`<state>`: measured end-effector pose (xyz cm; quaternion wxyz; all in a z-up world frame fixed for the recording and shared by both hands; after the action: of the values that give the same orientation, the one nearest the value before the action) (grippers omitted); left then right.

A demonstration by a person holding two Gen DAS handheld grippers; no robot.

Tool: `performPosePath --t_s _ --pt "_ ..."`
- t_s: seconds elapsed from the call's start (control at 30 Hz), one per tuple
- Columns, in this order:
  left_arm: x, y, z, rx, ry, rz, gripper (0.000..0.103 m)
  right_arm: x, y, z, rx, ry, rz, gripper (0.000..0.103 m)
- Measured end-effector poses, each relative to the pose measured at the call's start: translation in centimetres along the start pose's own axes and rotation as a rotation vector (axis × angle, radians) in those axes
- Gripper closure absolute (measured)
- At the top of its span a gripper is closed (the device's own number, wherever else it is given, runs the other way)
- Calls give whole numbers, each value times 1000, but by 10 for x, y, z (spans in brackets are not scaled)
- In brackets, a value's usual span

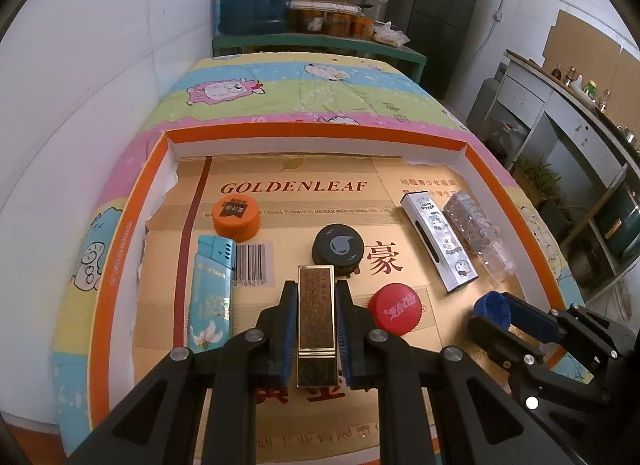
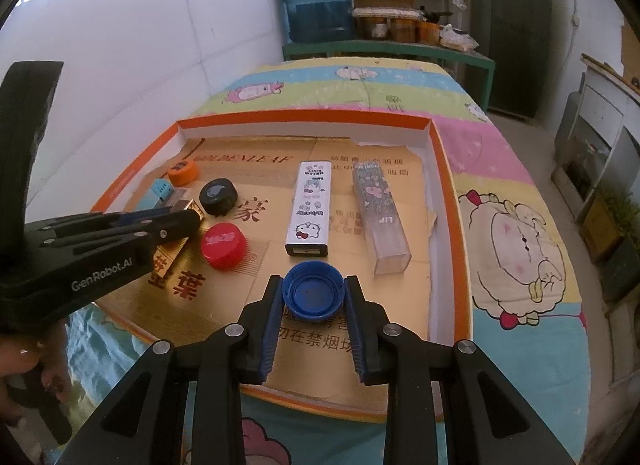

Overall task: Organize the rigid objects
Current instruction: 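Lower the gold box with left tool while right tool lowers the blue cap into the tray, then open left gripper to release the gold box while right gripper releases the blue cap, then withdraw both open tools from the tray back over the quilt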

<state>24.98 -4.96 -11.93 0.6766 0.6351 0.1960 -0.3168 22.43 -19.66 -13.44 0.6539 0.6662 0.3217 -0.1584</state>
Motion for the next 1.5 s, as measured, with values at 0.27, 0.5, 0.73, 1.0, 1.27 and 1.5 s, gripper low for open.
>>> performPosePath --t_s 0.27,0.5,0.73,1.0,1.27,1.5 --pt "3 0 -4 -9 -18 6 85 1 0 0 -7 -1 -1 72" --pt "2 1 -6 -8 -27 10 69 1 -1 0 -3 2 0 72" --pt "-1 0 -5 -7 -22 15 57 1 -1 0 -4 2 0 72" --pt "-6 1 -5 -7 -19 18 56 -2 -2 0 -9 3 2 68" --pt "-19 6 -4 -6 -26 48 49 -13 2 -1 -13 -8 28 54" --pt "-32 9 -3 1 -25 74 49 -23 6 -2 -11 -27 43 51"
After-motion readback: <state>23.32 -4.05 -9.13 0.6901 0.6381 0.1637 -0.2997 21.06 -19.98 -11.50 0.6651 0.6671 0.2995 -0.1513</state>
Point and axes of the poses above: each gripper's, at about its wrist camera, not at the fingertips, and x roughly the way its jaws point, z to its right, y to its top, the point moved 2 cm from there along x, roughly the way its jaws point, and after that the axes turned 10 degrees about z, right-handed, at the moved point
